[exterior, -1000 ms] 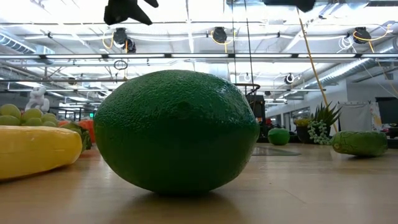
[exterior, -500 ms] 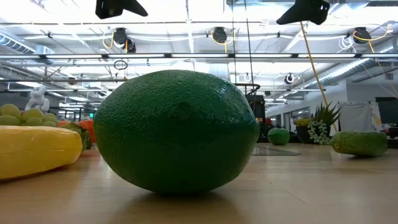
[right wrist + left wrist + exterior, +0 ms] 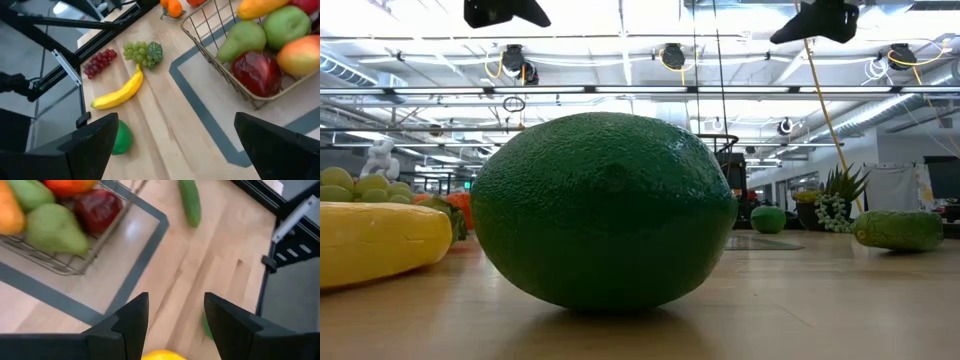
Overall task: Build produce basket
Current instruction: Put the orange pumpkin into the gold wire basket
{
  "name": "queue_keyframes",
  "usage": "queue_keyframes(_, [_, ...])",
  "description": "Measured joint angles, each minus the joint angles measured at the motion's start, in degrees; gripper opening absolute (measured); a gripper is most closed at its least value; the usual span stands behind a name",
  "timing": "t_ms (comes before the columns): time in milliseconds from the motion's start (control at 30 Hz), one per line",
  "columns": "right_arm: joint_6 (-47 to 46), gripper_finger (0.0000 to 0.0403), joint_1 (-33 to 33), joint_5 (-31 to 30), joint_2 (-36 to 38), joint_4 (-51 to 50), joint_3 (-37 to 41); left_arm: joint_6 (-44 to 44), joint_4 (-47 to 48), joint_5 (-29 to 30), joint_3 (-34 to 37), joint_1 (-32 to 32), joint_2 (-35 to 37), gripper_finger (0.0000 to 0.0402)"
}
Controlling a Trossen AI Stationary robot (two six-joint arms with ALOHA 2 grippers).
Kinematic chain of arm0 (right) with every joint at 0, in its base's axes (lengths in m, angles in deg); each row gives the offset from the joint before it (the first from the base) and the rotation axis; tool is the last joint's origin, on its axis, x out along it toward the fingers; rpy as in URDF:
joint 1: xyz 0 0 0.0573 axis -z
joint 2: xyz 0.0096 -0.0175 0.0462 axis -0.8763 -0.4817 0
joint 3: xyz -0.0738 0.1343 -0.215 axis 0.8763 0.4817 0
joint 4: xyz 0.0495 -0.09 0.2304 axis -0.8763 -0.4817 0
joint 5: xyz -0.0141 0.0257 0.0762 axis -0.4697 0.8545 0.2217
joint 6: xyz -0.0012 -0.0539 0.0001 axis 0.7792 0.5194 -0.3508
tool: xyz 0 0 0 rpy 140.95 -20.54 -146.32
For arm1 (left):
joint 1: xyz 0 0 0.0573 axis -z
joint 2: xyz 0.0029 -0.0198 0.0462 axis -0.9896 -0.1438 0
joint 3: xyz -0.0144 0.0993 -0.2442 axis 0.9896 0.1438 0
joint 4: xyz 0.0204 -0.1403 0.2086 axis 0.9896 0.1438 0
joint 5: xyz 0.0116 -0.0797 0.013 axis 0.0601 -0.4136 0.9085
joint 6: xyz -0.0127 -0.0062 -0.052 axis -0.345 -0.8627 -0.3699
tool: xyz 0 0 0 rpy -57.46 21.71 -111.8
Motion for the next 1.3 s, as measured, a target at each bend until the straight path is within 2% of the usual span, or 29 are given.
queue_keyframes(133, [-4.1,0.0392,0.0,0.0,0.0,-1.0,0.0,-1.6,0.1,0.0,0.0,2.2,-1.3,0.0193])
queue_keyframes(333, [-16.6,0.0392,0.0,0.0,0.0,-4.7,0.0,-7.3,-0.3,0.1,0.0,3.6,-1.9,0.0193])
queue_keyframes(500, [-25.2,0.0392,0.4,0.0,0.0,-9.4,0.0,-9.0,-0.5,3.0,0.0,3.2,-2.0,0.0193])
queue_keyframes(733, [-27.3,0.0392,0.3,0.0,0.0,-9.3,0.0,-12.2,1.6,3.3,0.0,0.2,-2.0,0.0193])
queue_keyframes(900, [-26.6,0.0392,0.3,0.0,0.0,-9.2,0.0,-12.6,6.2,2.9,-0.1,-3.5,-1.4,0.0193])
queue_keyframes(967, [-24.4,0.0392,0.5,0.0,0.0,-9.2,0.0,-12.6,9.5,0.9,-0.1,-5.9,-1.4,0.0193])
queue_keyframes(1100, [-16.3,0.0392,1.7,0.2,0.0,-9.2,0.0,-12.3,16.3,-3.9,-0.1,-11.8,-0.8,0.0193])
queue_keyframes(1300, [-4.1,0.0392,4.7,1.5,0.0,-10.0,0.0,-9.8,27.8,-7.6,-0.1,-22.4,-0.9,0.0206])
